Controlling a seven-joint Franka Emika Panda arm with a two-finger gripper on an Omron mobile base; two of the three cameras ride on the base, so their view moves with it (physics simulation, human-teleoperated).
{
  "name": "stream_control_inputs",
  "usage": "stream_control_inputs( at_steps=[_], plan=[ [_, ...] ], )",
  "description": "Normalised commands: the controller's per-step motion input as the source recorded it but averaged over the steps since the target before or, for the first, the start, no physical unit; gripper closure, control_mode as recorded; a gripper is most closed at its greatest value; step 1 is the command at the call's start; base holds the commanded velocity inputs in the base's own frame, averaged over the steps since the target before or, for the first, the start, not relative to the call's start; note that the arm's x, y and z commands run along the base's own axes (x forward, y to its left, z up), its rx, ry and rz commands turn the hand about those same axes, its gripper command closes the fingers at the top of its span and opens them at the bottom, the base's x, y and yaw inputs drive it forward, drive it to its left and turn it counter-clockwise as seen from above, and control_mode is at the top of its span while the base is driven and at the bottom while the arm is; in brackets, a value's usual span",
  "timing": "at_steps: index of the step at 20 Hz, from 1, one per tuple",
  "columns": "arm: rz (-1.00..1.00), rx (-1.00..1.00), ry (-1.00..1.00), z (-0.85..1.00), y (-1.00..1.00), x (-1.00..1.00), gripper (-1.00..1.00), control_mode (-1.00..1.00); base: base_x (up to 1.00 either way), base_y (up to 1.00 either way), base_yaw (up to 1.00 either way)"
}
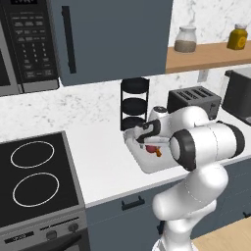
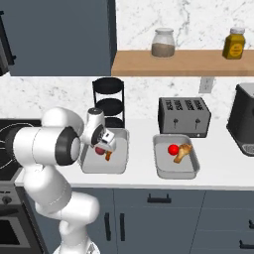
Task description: Place one tomato and one chicken drumstick in each tupperware on the nearby counter, to pack two identical lunches.
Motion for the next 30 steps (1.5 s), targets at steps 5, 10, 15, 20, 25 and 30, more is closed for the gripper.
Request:
stream_control_inputs(
  at_steps=[5,10,15,20,25,30],
  plan=[
    [-0.02,-0.01,-0.13,0.16,0.06,-0.39,-1.00,-1.00,0.00,0.00,0.00],
    [-0.01,-0.04,-0.16,0.18,0.07,0.00,-1.00,-1.00,0.00,0.00,0.00],
    [0.00,-0.02,0.01,-0.37,0.00,0.35,-1.00,-1.00,0.00,0.00,0.00],
    [-0.04,-0.05,-0.04,-0.08,-0.06,0.22,-1.00,-1.00,0.00,0.00,0.00],
    [-0.10,-0.13,-0.21,0.12,-0.13,-0.06,-1.00,-1.00,0.00,0.00,0.00],
    [-0.05,-0.10,-0.44,0.87,0.04,-0.98,-1.00,-1.00,0.00,0.00,0.00]
  ],
)
